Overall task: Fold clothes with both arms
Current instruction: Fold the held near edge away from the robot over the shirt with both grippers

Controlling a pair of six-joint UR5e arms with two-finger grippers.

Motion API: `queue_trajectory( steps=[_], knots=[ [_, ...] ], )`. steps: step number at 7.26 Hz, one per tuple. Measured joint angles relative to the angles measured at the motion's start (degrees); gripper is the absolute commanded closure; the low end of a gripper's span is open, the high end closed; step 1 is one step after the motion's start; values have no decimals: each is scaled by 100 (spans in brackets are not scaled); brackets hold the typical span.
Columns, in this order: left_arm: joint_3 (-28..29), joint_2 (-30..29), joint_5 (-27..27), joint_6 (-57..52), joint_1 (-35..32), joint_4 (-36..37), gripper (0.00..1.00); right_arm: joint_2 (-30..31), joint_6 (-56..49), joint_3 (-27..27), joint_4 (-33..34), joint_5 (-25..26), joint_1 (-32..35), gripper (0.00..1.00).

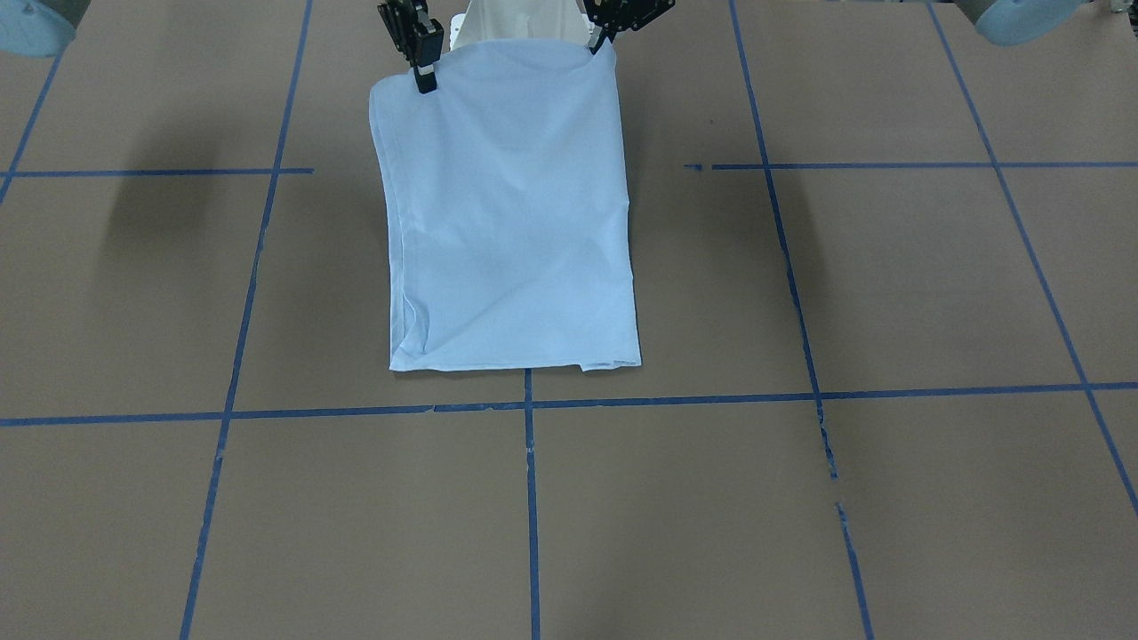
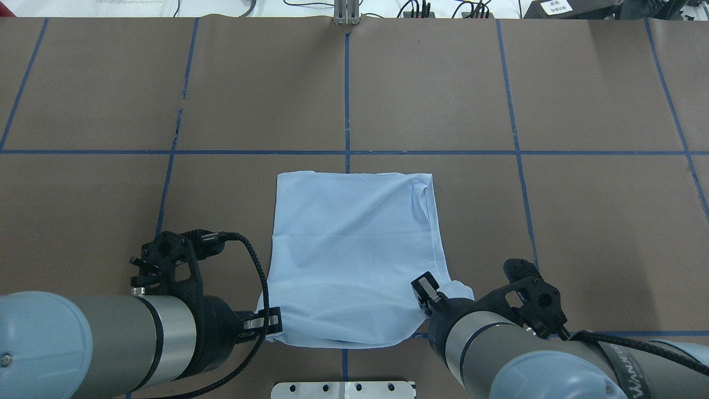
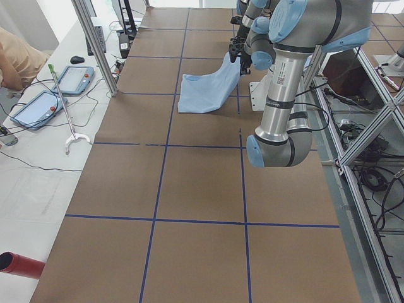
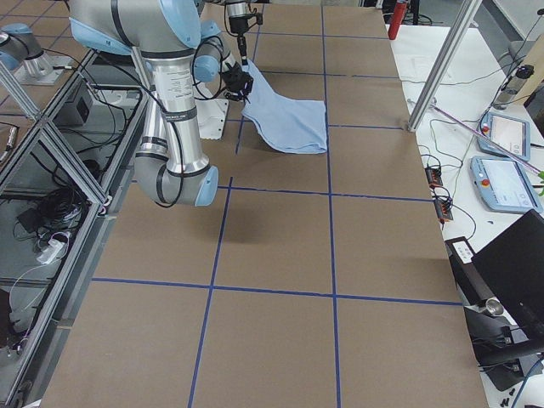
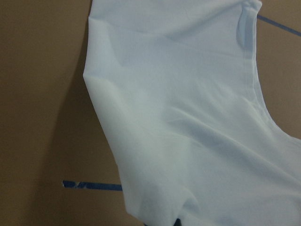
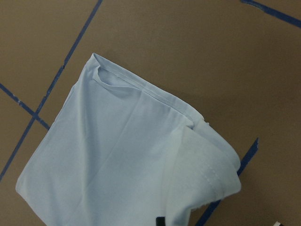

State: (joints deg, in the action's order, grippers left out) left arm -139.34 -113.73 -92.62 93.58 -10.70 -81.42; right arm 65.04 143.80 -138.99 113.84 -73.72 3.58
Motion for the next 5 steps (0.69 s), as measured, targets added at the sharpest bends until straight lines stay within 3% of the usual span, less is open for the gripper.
queue_trajectory(
  steps=[5],
  knots=[
    [1196,-348,-12,-344,-418,-296,100,-273,-208,988,31,64,340,100]
  ],
)
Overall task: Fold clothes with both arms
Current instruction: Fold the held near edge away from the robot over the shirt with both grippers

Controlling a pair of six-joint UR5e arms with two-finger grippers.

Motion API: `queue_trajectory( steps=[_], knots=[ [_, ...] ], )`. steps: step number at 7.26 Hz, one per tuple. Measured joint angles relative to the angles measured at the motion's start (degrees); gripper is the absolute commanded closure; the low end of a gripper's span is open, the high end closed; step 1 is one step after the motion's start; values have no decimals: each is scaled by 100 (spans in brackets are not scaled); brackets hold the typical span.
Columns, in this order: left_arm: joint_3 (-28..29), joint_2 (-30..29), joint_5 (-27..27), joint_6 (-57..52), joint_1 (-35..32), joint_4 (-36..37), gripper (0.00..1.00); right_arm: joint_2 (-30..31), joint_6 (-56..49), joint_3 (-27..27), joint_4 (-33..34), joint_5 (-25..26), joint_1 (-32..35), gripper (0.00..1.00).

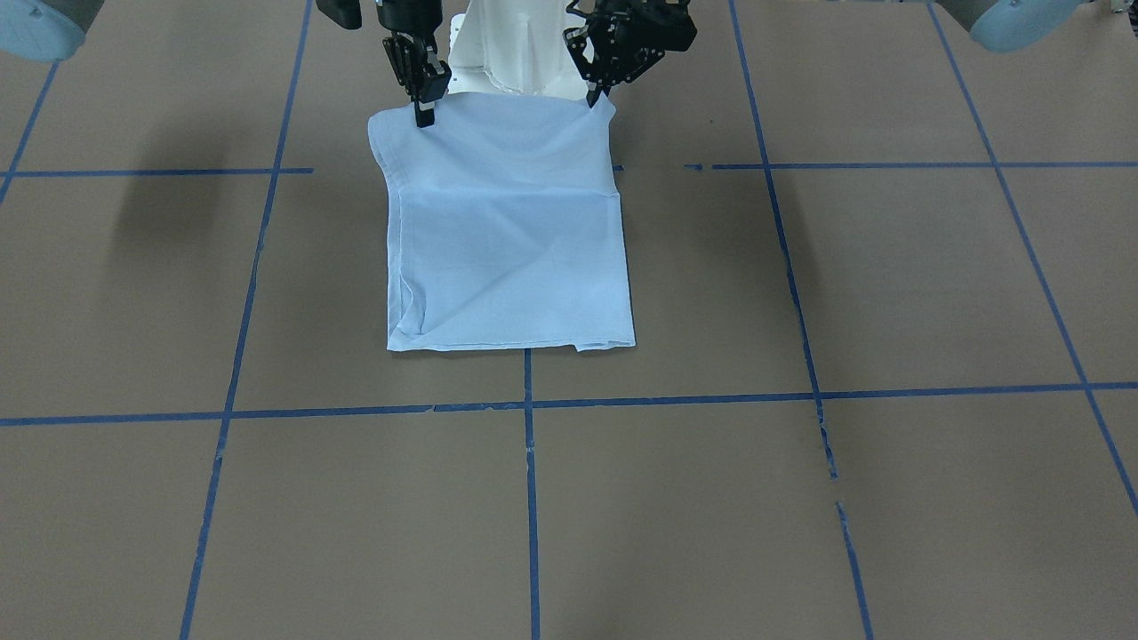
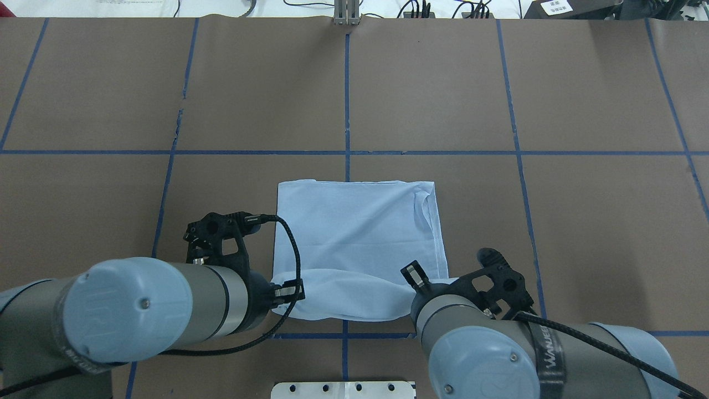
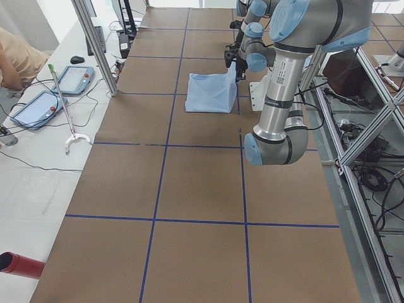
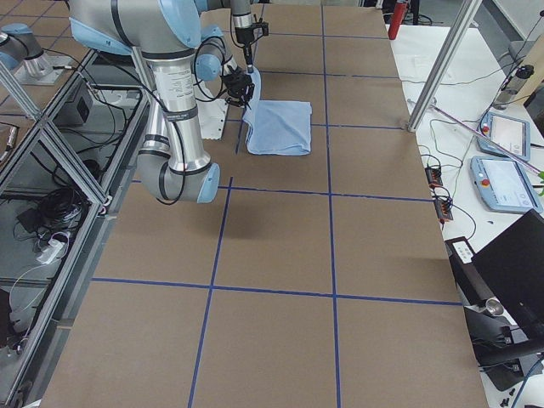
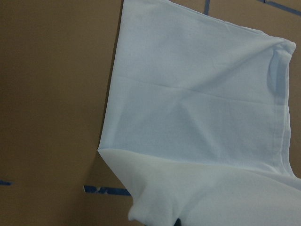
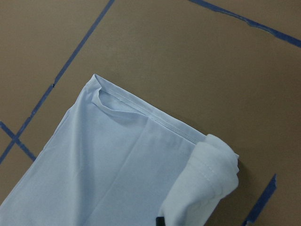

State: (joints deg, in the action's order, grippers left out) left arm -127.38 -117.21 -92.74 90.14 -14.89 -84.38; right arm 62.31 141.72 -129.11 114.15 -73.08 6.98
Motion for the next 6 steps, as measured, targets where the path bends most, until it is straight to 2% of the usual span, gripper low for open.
queue_trajectory(
  steps=[1,3,6],
  knots=[
    [272,-85,-1,-200,-172,-198,100,-105,-98,312,-195,-8,174,100],
    [683,-218,-6,-538,-515,-433,100,-174,-382,1044,-990,-35,523,100],
    [1686,-463,-5,-702,-893,-1105,100,-189,-729,1657,-1578,-48,885,100]
  ],
)
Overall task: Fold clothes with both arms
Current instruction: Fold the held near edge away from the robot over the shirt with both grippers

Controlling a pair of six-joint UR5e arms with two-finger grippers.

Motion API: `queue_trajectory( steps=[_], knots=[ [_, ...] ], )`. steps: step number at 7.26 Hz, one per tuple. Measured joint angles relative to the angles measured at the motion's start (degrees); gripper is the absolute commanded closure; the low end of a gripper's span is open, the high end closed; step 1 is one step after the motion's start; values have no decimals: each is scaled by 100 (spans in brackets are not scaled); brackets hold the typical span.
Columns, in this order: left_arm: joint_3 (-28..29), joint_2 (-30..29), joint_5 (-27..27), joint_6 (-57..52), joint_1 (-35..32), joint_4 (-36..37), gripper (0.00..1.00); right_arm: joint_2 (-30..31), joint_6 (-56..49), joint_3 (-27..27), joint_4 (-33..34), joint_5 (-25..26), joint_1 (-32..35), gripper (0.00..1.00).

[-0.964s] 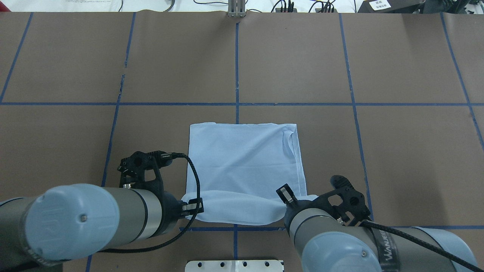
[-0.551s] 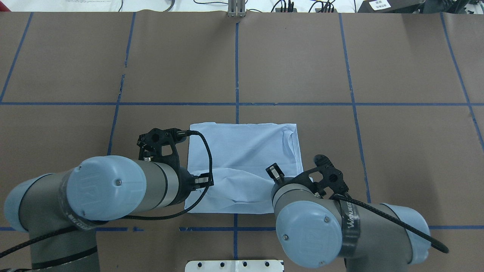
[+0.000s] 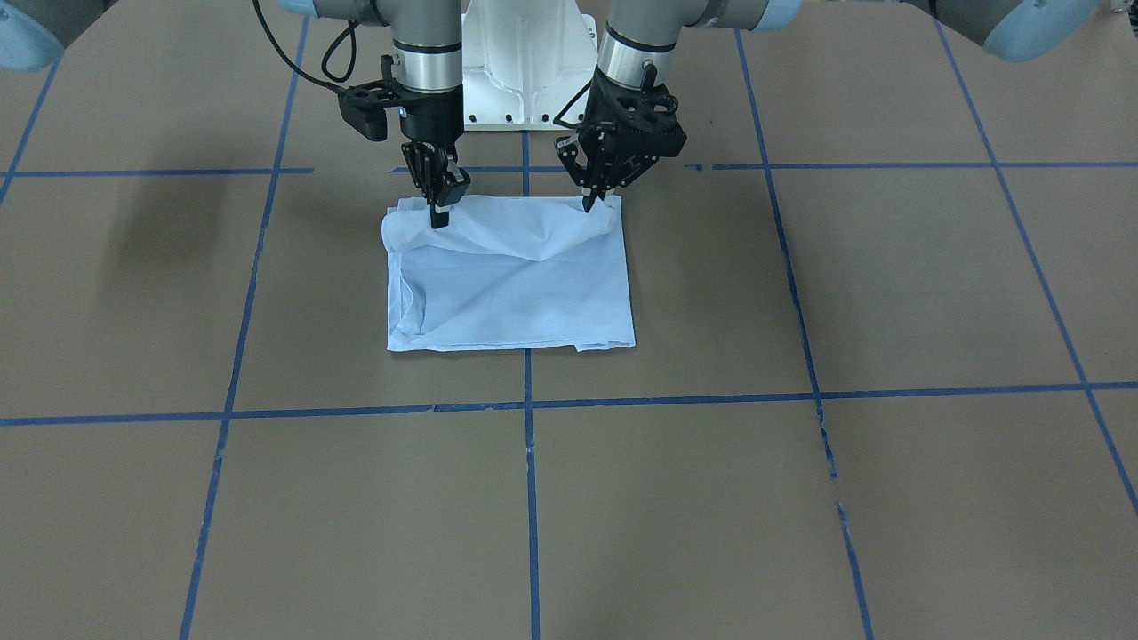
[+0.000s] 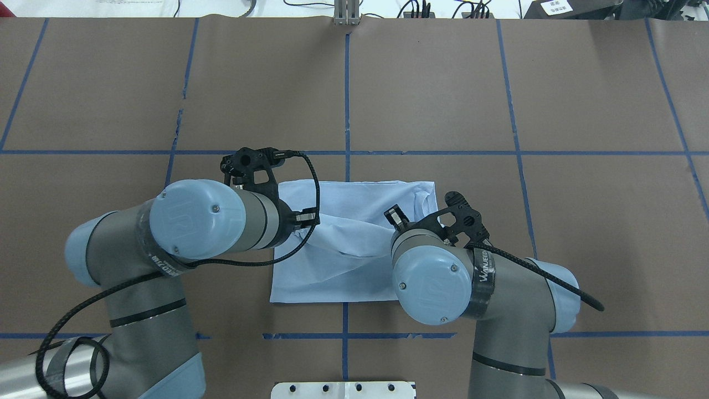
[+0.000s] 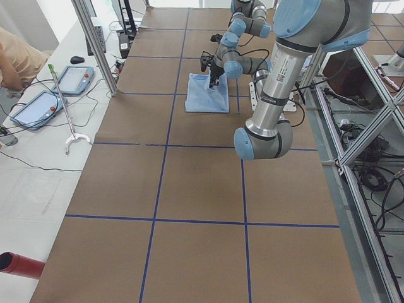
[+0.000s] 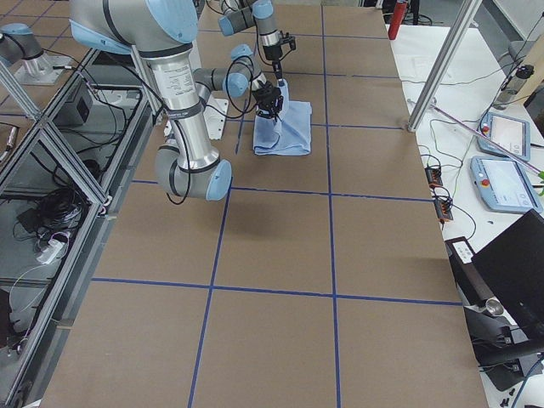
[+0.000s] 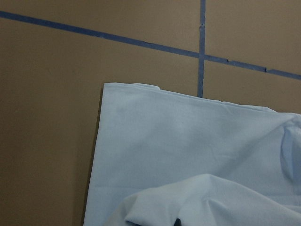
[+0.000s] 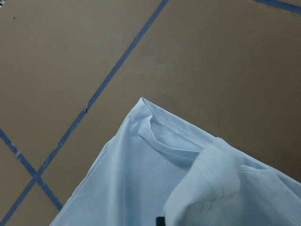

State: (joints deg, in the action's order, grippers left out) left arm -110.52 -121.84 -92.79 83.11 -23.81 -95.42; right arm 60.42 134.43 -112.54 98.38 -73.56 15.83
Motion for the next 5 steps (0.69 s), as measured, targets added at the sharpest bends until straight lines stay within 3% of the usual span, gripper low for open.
queue_trajectory(
  steps=[2,5],
  knots=[
    [555,-67,6,-130,-102,-351,100,-83,-110,355,-207,-1,127,100],
    [780,-76,1,-154,-121,-442,100,-541,-183,1069,-386,-7,285,100]
  ],
)
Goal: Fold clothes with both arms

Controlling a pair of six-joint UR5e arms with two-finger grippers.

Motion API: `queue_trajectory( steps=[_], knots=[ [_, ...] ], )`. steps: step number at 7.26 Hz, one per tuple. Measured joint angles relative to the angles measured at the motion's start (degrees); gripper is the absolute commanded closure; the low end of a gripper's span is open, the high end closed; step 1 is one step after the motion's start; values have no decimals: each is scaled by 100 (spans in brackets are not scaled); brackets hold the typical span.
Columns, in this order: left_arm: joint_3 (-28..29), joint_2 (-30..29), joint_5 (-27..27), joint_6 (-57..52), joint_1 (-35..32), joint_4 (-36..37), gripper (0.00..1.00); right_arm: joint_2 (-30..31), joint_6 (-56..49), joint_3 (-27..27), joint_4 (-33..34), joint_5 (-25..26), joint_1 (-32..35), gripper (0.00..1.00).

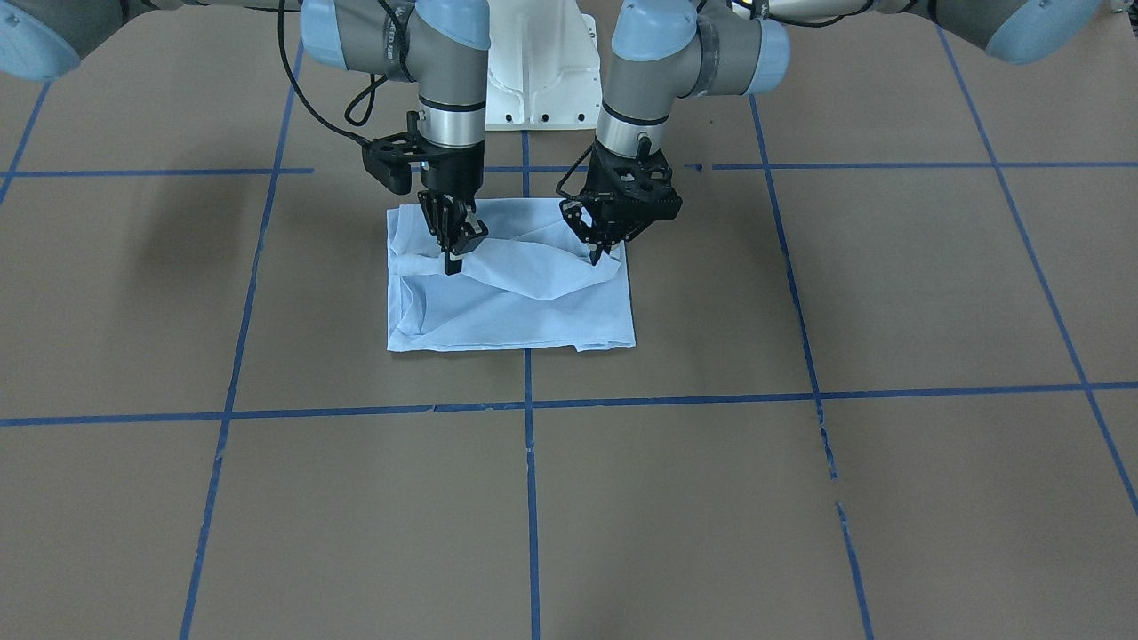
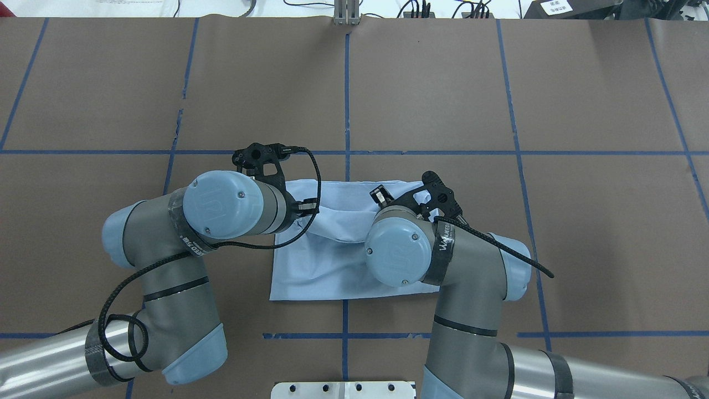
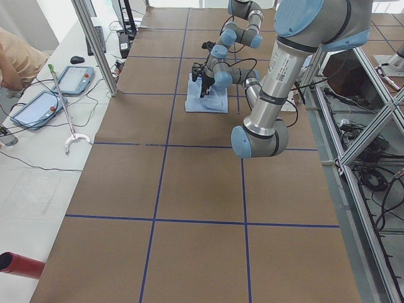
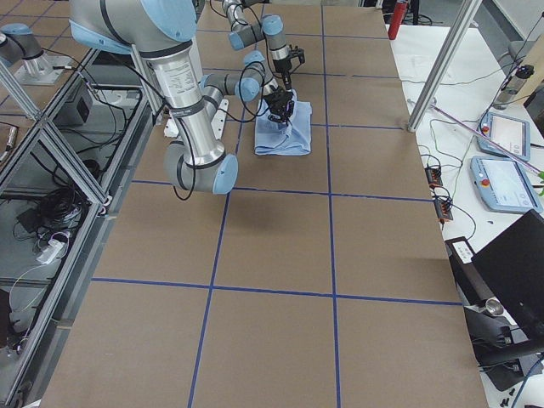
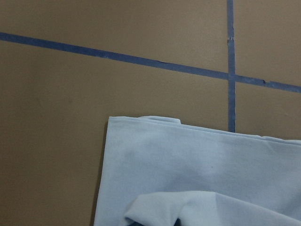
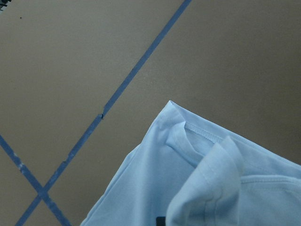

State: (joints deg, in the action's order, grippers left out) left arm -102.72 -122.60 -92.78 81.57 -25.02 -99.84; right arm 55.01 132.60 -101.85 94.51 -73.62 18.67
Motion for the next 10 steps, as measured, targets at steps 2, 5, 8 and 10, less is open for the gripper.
queue_trajectory(
  steps=[2,5,8,10],
  knots=[
    [27,4,-2,-1,3,-31,100,-46,-138,281,-267,-7,70,59],
    [64,26,-1,-38,-12,-36,0,-30,-952,365,-328,-200,226,0],
    [-5,55,-90,-940,-381,-35,0,12,-1999,105,-343,-672,408,0],
    [-17,66,-382,-1500,-720,-43,0,24,-2911,-52,-348,-493,-92,0]
  ],
)
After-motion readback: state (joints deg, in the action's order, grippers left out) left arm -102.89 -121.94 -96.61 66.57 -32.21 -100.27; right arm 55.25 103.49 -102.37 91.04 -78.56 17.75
